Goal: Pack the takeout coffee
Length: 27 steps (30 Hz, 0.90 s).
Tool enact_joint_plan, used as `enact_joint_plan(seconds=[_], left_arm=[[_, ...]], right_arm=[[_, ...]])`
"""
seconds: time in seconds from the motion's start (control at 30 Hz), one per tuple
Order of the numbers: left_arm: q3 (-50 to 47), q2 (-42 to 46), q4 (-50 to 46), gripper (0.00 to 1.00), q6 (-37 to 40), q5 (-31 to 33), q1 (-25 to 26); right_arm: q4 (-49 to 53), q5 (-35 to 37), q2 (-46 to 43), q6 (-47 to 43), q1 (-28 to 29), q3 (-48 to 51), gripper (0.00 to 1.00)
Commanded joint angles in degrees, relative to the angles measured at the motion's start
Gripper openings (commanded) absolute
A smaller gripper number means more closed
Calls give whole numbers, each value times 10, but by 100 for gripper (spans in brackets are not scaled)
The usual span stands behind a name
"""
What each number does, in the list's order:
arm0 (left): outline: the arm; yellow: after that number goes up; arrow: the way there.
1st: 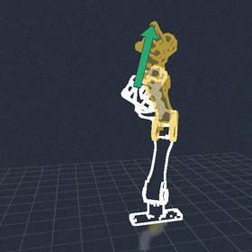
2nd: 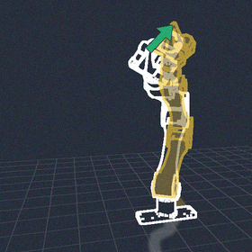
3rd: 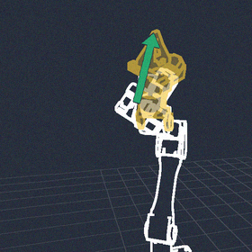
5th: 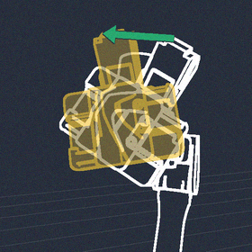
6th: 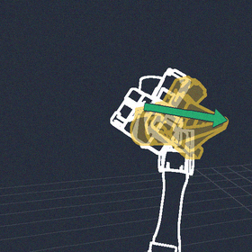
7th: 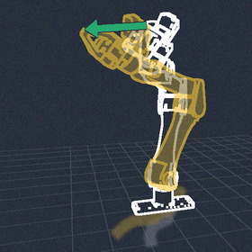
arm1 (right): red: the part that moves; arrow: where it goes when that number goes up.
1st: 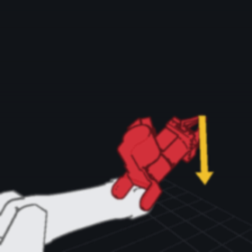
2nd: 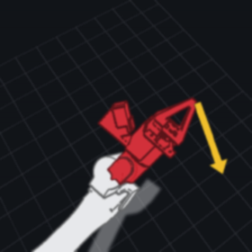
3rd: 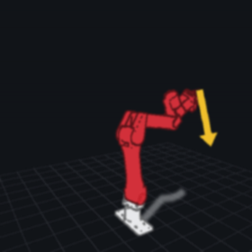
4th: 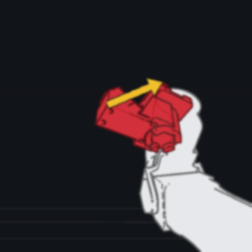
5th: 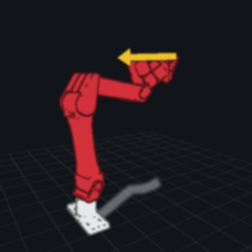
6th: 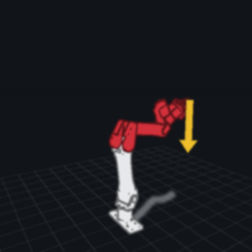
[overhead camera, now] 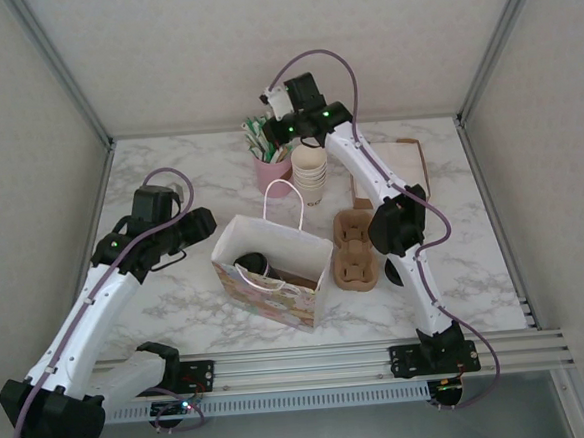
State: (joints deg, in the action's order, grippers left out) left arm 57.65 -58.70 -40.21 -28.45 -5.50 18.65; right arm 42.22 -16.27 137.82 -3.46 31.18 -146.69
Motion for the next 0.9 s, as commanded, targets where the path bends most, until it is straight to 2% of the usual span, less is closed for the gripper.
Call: enact_joint_plan(seconds=[0.0, 0.57, 0.87], left_arm=[[14, 12, -11, 57, 5, 3, 0], [10, 57, -20, 58, -9, 14, 0], [4, 89, -22, 58, -24, 15, 0]], right_arm=[[-6, 9, -53, -6, 9, -23, 0], [22, 55, -216, 11, 29, -25, 0], [61, 53, -367, 1, 81, 14, 0]])
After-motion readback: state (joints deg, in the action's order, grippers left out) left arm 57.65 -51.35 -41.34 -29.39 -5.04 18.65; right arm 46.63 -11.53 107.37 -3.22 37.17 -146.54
